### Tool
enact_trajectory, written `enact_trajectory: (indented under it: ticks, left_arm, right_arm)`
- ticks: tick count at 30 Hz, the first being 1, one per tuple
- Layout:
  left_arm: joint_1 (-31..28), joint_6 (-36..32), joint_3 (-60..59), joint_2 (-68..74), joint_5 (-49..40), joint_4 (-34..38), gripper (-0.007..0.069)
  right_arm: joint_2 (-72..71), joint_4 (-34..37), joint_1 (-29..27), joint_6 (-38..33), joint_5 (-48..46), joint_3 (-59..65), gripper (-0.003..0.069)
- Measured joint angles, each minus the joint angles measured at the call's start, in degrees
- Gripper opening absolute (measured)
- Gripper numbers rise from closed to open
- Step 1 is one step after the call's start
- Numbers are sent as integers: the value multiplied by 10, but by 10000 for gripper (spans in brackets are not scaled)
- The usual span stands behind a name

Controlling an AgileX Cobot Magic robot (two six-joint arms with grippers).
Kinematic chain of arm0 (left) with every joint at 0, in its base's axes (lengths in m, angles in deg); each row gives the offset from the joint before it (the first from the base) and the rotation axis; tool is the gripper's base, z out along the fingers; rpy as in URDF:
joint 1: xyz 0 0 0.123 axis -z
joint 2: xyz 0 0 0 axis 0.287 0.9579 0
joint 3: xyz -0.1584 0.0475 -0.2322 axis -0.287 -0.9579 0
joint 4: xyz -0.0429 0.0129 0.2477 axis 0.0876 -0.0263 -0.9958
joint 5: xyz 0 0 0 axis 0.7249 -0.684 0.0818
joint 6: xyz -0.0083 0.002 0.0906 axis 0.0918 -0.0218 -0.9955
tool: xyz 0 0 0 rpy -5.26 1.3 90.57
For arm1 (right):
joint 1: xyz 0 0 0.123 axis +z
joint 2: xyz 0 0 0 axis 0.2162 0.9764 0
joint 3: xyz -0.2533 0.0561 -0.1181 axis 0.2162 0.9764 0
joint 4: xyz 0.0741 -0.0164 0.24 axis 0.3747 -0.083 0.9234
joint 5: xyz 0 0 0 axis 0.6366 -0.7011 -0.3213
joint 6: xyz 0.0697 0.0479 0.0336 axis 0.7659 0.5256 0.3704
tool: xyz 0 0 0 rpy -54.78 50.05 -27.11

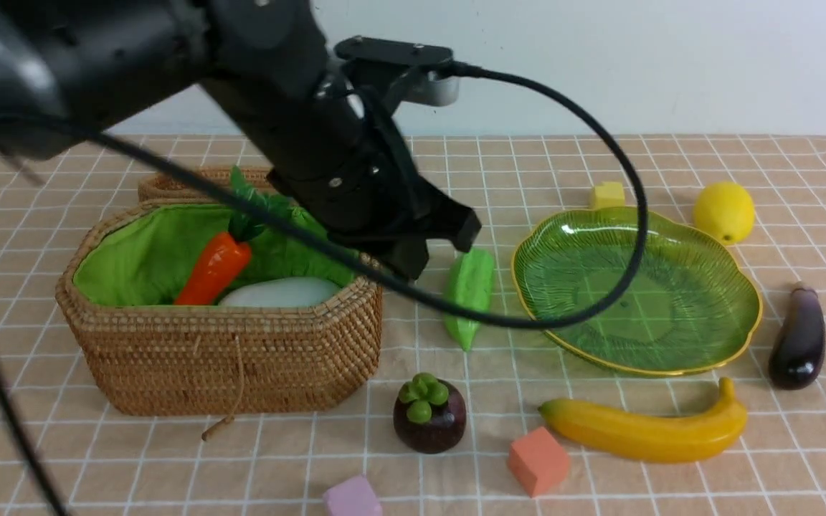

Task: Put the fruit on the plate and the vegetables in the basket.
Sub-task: Take a chayote with your left arm and place it on the basket on the left.

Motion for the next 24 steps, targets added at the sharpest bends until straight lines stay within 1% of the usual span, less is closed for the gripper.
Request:
enact_trajectory:
  ticks: [1,5,8,9,11,14,15,16,18,20,22,23,24]
  left_arm:
    - [0,6,46,36,-19,0,50]
    - [0,35,144,139,-55,0,154]
    - [0,53,210,203,-60,-5,232]
    - [0,54,214,206,-59,-6,242]
    - [0,56,248,242,-53,-14,283]
    - [0,57,272,279,-9,-39,332]
    - [0,57,272,281,-9,-39,332]
    - [0,58,275,296,22,-55,358]
    - [0,58,277,312,49,-70,388]
    - [0,58,277,327,68,-89,423]
    - [0,58,277,343,86,-97,467]
    - [0,58,277,345,87,-97,470]
    - [0,58,278,355,95,-98,493]
  right_arm:
    - [0,-5,0,5,-12,0,109]
    - [-7,-16,0,17,-29,0,109]
    - [-25,-31,0,22,-29,0,109]
    - [-26,-32,0,22,-29,0,109]
    - [-43,-42,0,23,-29,0,109]
    - [-59,-49,0,28,-29,-1,111]
    - [-58,-50,0,29,-29,-1,111]
    - [-60,-54,0,31,-29,-1,112]
    - [-60,-55,0,31,-29,-1,113]
    - [-60,-55,0,34,-29,-1,115]
    - [-60,-55,0,36,-30,-1,115]
    - [-60,-55,0,36,-30,-1,115]
    - [-60,-55,0,36,-30,-1,115]
